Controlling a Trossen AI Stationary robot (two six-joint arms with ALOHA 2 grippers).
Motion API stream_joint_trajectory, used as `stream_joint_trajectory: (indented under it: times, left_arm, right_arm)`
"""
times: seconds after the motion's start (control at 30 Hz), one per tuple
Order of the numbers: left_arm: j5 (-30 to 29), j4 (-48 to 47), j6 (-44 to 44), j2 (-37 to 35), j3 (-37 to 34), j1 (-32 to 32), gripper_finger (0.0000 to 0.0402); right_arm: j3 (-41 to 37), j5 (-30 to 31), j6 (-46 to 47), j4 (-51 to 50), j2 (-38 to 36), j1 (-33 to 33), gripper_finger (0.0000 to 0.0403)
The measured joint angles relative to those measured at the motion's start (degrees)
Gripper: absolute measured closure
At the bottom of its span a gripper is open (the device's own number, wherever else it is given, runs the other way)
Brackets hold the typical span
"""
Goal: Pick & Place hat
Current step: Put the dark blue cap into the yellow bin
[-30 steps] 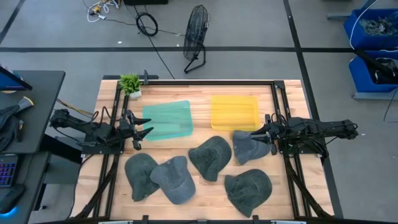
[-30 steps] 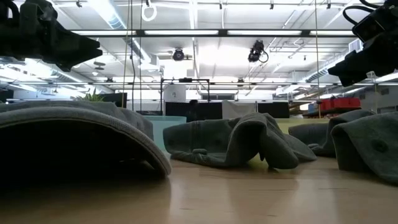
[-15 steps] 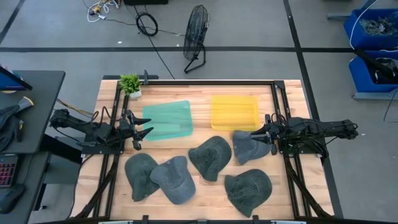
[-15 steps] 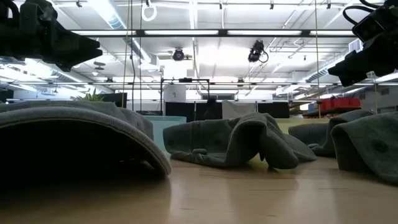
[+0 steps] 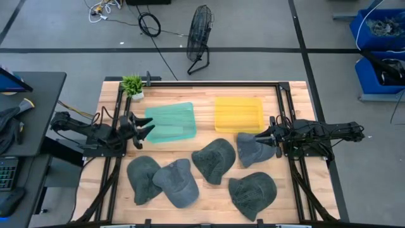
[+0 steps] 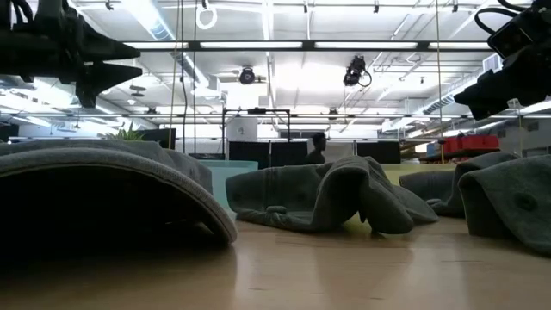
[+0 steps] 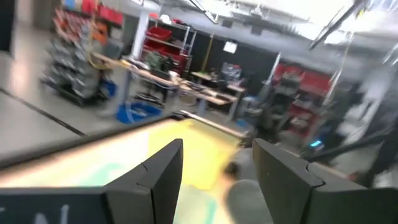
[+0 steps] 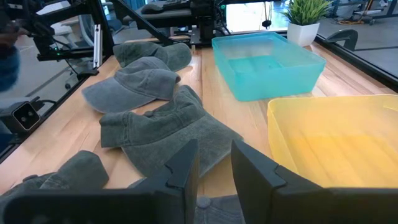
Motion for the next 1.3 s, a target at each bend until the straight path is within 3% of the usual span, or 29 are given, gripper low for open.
stream_joint_trajectory:
  times: [0.1,0.4,0.6,0.8,0.93,1.07,1.3]
  left_arm:
    - [0.04,0.01,4.49,0.09,0.0,0.09,0.0204]
    - [0.21,0.19,6.29,0.09,0.19,0.11,0.0204]
    - [3.78,-1.64,7.84,0.3,5.94,0.11,0.0204]
    - [9.15,-9.19,10.85,6.11,16.79,0.11,0.0205]
    - [9.08,-17.31,9.86,12.84,23.29,0.13,0.0205]
    - [7.78,-19.12,9.28,18.73,25.1,0.11,0.0205]
    - [3.31,-19.62,8.62,24.16,25.11,0.11,0.0205]
  right_arm:
    - [0.0,0.0,0.0,0.0,-0.02,-0.02,0.0303]
    - [-0.01,-0.07,3.24,0.58,0.0,-0.02,0.0303]
    - [0.0,1.07,6.59,4.66,-0.02,-0.01,0.0303]
    - [0.0,5.61,6.49,5.49,0.07,0.0,0.0303]
    - [0.0,14.25,1.23,9.31,0.11,0.0,0.0303]
    - [0.02,23.71,4.18,13.32,0.11,-0.04,0.0296]
    - [0.02,20.31,8.59,14.8,2.16,-0.02,0.0233]
